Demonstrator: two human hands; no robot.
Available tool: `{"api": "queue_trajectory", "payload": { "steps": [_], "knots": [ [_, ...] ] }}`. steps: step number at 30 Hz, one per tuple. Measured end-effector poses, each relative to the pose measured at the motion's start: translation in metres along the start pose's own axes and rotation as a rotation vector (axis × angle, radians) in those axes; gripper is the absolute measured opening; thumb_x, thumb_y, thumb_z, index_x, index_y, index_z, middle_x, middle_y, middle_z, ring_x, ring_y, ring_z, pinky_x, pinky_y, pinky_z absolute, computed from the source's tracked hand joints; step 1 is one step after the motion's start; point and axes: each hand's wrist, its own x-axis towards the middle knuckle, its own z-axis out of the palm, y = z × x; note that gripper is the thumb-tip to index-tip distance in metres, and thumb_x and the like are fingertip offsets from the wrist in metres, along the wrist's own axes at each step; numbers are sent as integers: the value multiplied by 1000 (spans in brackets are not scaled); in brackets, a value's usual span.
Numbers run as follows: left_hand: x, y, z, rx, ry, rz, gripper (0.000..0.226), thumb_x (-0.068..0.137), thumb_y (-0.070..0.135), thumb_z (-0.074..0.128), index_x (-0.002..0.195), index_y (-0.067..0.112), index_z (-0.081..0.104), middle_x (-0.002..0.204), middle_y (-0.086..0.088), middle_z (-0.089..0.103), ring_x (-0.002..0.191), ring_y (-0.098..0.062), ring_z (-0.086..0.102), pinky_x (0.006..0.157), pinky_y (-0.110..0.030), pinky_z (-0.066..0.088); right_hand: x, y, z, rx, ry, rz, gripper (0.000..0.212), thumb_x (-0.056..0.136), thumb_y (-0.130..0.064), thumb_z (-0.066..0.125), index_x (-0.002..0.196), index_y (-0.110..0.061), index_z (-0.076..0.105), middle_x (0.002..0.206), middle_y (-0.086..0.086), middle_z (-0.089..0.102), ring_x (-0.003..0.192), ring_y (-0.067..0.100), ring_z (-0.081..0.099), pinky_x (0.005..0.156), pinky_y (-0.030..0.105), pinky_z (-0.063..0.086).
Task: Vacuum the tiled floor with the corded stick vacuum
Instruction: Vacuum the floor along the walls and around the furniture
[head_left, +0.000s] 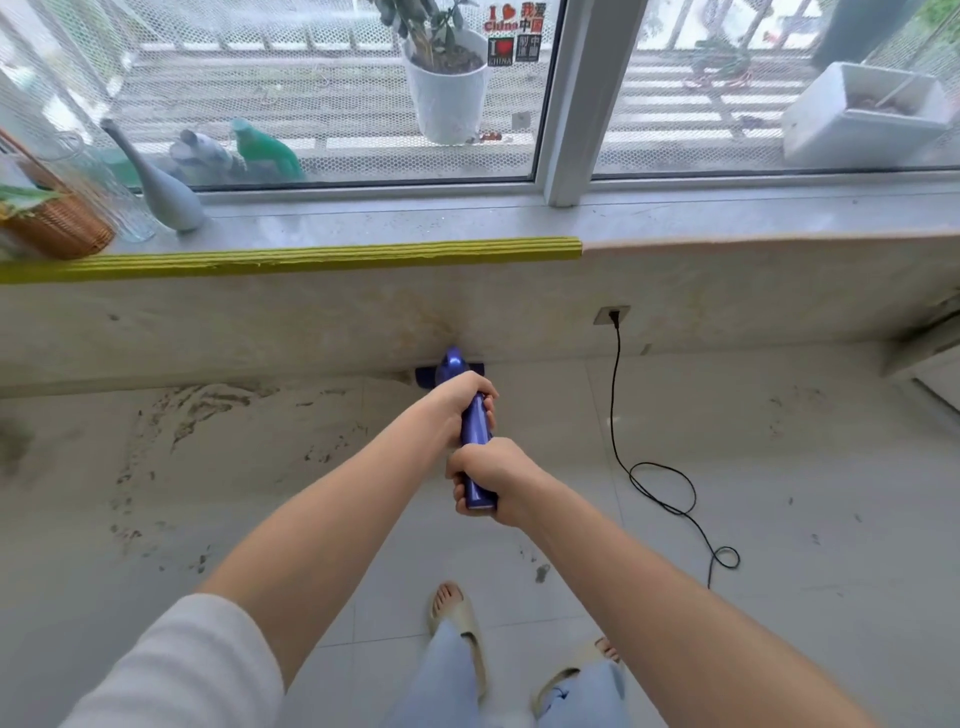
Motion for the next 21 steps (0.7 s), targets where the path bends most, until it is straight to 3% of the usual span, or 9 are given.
{"api": "queue_trajectory", "payload": {
  "steps": [13,21],
  "knots": [
    [-11,-2,-11,-72,-10,-34,23,86,3,46,66,11,41,43,2,41,32,-9,36,36,-12,35,-15,-4,8,-36,-13,23,22,83,10,45,100,-3,47,62,8,45,47,15,45,40,22,43],
    [0,21,-14,-13,-4,-19,24,87,3,47,66,13,39,41,2,42,32,-8,38,37,-13,36,8,-19,17,-19,21,-8,25,82,9,44,104,-2,48,64,8,46,49,15,45,42,23,43]
  ]
}}
